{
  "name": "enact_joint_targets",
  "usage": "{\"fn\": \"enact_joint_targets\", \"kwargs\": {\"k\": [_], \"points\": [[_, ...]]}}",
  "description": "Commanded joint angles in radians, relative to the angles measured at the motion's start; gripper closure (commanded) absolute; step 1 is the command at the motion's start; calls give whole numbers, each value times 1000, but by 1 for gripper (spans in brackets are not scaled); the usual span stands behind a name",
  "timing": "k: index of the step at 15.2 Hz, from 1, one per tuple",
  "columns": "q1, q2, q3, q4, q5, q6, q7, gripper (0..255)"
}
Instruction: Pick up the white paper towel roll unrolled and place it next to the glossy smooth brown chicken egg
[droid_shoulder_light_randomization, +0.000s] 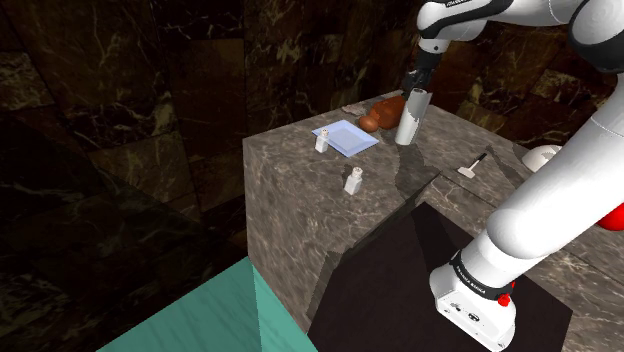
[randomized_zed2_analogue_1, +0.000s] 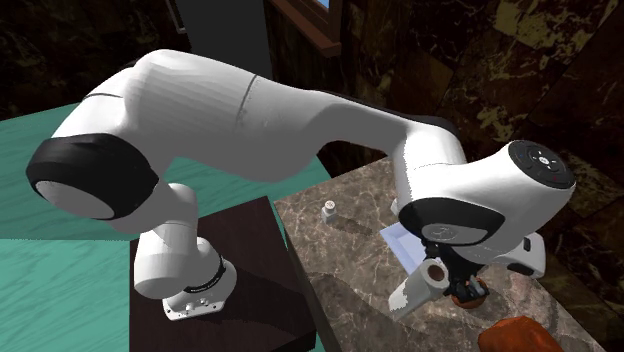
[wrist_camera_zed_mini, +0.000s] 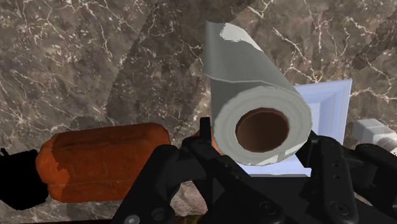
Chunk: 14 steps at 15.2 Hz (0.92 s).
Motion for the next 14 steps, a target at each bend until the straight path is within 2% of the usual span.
{"fn": "enact_joint_targets", "kwargs": {"k": [1,10,14], "points": [[0,8,0,-16,3,24,0,255],[-3,51,-1,-102,17,151,-7,255],[-3,51,-1,-102,17,151,-7,255]]}}
